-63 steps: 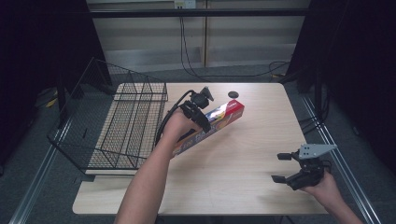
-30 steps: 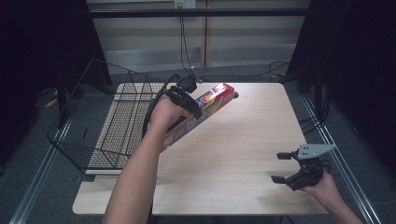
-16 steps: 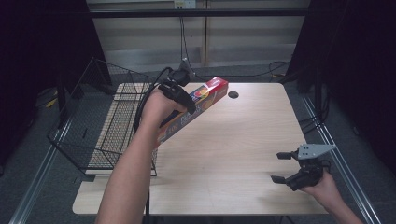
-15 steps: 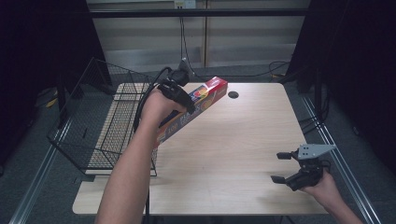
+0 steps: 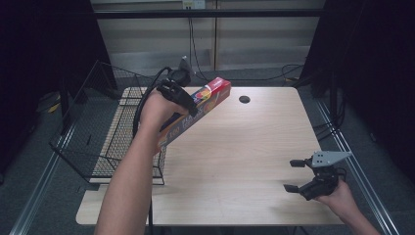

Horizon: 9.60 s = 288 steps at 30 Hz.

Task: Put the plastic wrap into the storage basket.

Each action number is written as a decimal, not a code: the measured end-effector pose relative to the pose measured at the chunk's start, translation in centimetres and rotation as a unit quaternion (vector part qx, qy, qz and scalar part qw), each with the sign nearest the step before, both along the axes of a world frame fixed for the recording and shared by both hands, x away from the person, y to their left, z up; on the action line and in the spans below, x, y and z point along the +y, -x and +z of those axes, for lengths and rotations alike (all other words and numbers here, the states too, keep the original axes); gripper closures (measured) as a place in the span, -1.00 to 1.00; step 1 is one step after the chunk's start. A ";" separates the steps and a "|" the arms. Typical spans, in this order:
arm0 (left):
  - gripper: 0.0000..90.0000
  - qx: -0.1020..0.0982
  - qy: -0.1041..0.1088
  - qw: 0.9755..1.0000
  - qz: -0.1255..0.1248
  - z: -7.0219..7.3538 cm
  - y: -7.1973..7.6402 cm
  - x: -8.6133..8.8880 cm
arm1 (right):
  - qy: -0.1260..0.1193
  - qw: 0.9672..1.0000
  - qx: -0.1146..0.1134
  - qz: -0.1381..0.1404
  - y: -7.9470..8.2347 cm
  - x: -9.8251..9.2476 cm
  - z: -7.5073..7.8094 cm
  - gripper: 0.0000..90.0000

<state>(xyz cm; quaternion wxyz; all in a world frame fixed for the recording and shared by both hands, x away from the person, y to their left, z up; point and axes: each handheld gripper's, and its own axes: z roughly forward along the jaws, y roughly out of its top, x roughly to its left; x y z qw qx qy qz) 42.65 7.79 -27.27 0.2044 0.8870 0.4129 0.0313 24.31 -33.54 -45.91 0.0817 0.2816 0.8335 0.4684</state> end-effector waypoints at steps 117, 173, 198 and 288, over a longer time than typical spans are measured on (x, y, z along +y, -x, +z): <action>-0.02 -0.047 -0.016 0.967 0.249 4.6 2.4 16.5 | -0.003 1.000 0.006 0.007 -0.1 0.3 -0.2 -0.89; -0.02 -0.034 -0.040 0.948 0.314 2.0 3.0 19.0 | -0.005 1.000 0.002 0.009 -0.1 0.4 -0.1 -0.89; -0.03 -0.023 -0.044 0.939 0.340 1.0 2.8 19.3 | -0.005 1.000 0.007 0.011 -0.1 0.4 -0.2 -0.89; -0.80 -0.063 0.076 0.990 0.096 -0.2 2.7 3.6 | -0.001 1.000 -0.004 0.000 1.3 -0.1 0.1 -0.89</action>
